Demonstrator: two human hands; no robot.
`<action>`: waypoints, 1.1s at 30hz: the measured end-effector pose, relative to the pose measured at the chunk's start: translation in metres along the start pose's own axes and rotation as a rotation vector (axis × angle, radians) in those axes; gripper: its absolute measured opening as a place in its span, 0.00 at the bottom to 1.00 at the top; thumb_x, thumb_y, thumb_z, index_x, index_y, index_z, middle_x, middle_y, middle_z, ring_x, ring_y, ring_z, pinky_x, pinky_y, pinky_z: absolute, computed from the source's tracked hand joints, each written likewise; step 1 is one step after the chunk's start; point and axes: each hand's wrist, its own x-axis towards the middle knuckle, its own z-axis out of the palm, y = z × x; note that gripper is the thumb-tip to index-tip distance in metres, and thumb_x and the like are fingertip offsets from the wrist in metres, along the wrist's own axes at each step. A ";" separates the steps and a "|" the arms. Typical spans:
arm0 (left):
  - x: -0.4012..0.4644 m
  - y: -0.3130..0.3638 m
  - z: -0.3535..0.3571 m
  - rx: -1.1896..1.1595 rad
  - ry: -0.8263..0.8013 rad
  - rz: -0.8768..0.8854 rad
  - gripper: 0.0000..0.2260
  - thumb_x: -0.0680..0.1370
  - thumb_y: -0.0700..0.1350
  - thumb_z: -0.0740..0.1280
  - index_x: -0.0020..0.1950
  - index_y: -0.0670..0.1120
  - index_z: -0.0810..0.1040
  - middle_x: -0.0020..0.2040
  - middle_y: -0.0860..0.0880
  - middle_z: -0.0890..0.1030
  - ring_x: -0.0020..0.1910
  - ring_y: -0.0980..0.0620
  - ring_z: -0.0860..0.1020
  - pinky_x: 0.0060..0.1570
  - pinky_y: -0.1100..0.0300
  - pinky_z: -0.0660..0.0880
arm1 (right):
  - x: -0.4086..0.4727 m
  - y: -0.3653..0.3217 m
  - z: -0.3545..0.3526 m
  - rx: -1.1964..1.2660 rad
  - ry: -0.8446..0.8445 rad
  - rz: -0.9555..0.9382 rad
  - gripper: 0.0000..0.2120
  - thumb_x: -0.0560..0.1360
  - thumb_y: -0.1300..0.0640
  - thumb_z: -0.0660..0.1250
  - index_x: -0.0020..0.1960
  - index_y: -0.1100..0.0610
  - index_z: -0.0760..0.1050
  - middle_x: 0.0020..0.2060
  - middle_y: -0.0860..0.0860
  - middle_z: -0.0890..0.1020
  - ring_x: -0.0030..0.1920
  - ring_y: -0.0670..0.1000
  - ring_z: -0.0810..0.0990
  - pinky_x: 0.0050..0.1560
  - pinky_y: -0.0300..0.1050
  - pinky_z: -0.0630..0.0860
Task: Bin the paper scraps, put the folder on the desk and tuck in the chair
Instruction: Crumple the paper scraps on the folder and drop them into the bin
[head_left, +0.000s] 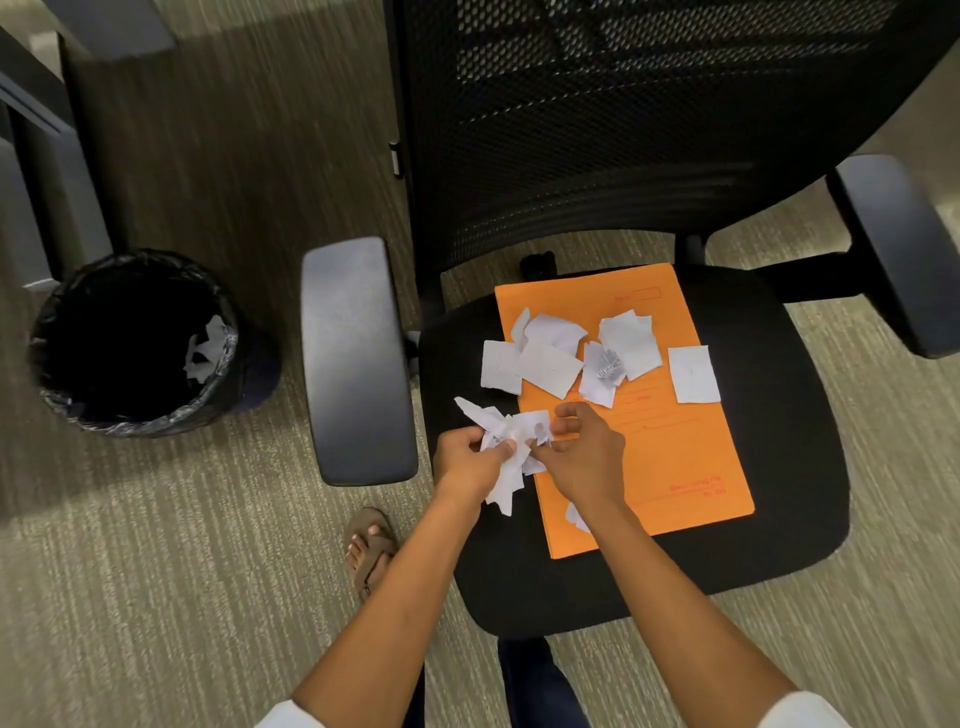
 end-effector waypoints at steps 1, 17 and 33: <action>0.001 0.001 0.001 -0.008 -0.002 -0.012 0.05 0.76 0.37 0.73 0.47 0.47 0.82 0.50 0.43 0.85 0.49 0.43 0.84 0.53 0.46 0.82 | 0.002 0.000 0.001 -0.010 -0.008 0.004 0.23 0.69 0.58 0.80 0.60 0.56 0.76 0.49 0.52 0.81 0.40 0.45 0.80 0.34 0.29 0.71; -0.018 0.020 0.002 -0.175 -0.302 0.030 0.13 0.76 0.40 0.74 0.60 0.43 0.80 0.56 0.42 0.85 0.55 0.42 0.84 0.57 0.41 0.80 | -0.010 0.000 -0.050 0.413 -0.128 0.133 0.16 0.64 0.58 0.82 0.33 0.58 0.74 0.33 0.55 0.81 0.38 0.52 0.81 0.39 0.42 0.79; -0.072 0.079 -0.031 -0.088 -0.344 0.440 0.13 0.75 0.41 0.75 0.59 0.45 0.82 0.55 0.46 0.85 0.54 0.48 0.84 0.55 0.43 0.82 | -0.060 -0.093 -0.096 0.044 -0.104 -0.375 0.08 0.72 0.62 0.75 0.40 0.49 0.84 0.42 0.41 0.85 0.46 0.38 0.83 0.43 0.27 0.76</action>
